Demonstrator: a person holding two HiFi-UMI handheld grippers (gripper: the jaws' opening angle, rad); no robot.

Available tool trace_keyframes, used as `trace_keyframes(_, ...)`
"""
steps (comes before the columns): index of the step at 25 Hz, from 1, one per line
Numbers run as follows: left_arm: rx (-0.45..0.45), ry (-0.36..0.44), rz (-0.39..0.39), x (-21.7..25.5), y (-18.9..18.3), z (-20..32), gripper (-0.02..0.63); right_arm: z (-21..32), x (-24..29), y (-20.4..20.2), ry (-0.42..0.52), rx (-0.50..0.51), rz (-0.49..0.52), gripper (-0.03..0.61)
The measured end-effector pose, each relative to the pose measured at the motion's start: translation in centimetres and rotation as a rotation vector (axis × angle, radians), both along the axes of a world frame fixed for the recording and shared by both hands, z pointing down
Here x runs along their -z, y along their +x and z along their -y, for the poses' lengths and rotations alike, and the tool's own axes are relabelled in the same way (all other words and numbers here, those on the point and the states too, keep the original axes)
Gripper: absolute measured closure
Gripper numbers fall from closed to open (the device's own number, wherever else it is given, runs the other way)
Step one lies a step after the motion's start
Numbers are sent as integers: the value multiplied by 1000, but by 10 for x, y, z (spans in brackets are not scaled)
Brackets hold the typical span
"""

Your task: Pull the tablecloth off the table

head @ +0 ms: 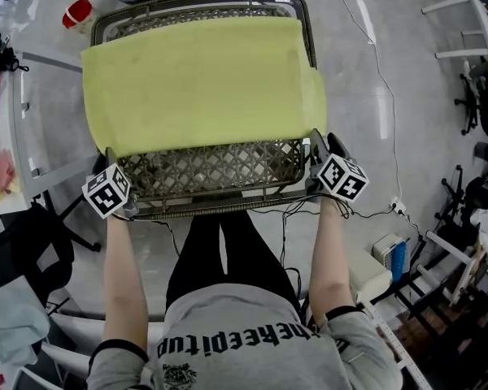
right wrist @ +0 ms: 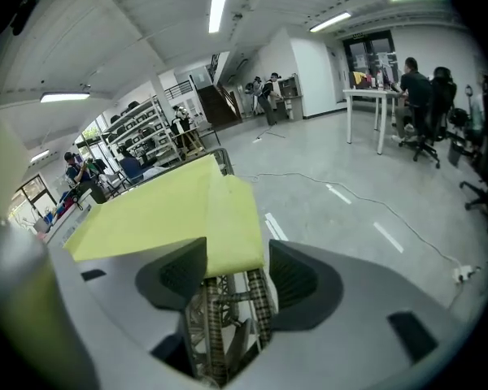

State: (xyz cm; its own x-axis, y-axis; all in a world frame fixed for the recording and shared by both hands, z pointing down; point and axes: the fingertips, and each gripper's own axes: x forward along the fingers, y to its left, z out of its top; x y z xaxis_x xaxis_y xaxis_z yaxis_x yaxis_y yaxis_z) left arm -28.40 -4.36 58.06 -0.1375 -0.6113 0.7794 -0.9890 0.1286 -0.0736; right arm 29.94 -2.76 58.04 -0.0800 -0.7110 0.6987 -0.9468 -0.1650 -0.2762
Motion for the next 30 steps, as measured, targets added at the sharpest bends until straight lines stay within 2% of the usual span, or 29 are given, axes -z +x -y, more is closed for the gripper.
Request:
trace_keyframes(9, 20, -8, 5, 0, 0, 1, 560, 22, -6, -31, -25, 70, 30, 361)
trace_keyframes(12, 25, -9, 2, 1, 0, 1, 560, 23, -5, -24, -30, 13, -24, 393)
trace_keyframes(15, 29, -4, -3, 2, -1, 1, 560, 18, -3, -16, -31, -58, 8, 391)
trace_keyframes(19, 34, -1, -7, 2, -1, 1, 560, 13, -8, -25, -72, -56, 66, 391)
trace_keyframes(21, 35, -3, -7, 1, -1, 1, 560, 12, -13, -25, -99, -74, 63, 391)
trace_keyframes(23, 33, -6, -8, 0, 0, 1, 560, 13, -17, -23, -123, -90, 43, 424)
trace_keyframes(26, 32, -6, -8, 2, -1, 1, 560, 19, -20, -28, -133, -73, 67, 550)
trace_keyframes(30, 43, 5, -24, 3, -1, 1, 560, 20, -10, -31, -78, -70, 57, 558)
